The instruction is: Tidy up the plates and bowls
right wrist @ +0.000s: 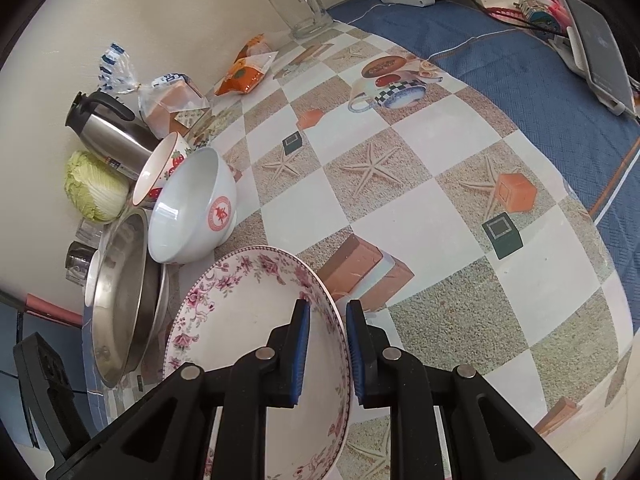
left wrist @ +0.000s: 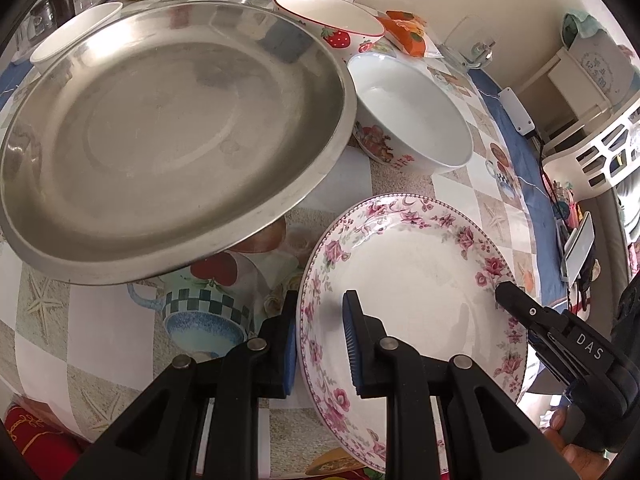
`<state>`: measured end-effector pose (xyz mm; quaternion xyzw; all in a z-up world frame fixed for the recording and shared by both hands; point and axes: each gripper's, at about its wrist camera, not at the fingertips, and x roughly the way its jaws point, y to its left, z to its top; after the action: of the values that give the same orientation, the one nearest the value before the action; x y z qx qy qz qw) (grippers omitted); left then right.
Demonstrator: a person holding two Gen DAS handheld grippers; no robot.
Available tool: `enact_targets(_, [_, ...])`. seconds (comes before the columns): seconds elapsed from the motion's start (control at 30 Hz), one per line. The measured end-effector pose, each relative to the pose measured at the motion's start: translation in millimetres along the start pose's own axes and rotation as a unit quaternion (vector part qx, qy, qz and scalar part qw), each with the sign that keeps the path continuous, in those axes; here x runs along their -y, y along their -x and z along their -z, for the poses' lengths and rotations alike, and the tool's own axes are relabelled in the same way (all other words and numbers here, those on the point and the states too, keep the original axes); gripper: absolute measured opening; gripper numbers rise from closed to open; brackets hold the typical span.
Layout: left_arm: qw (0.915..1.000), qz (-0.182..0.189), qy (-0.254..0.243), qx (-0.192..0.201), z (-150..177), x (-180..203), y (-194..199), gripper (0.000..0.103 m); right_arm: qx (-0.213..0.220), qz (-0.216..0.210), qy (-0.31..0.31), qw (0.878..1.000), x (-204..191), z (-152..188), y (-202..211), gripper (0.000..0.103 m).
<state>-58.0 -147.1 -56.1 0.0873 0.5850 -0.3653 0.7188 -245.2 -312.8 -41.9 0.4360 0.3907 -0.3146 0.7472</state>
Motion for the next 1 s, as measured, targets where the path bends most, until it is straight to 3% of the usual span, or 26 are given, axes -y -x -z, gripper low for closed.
enact_targets(0.2, [1.0000,0.002,-0.001,0.008,-1,0,5,0.022,-0.004,-0.003,-0.002,1.000,1,1,0,0.020])
enact_targets(0.47, [0.9999,0.011,0.000,0.011,-2,-1,8,0.022,-0.004,-0.010,-0.014,1.000,8,2,1,0.010])
enact_targets(1.0, [0.9987,0.035,-0.011,0.036,-5,3,32,0.022,0.026,-0.013,-0.003,1.000,4,2,21,0.010])
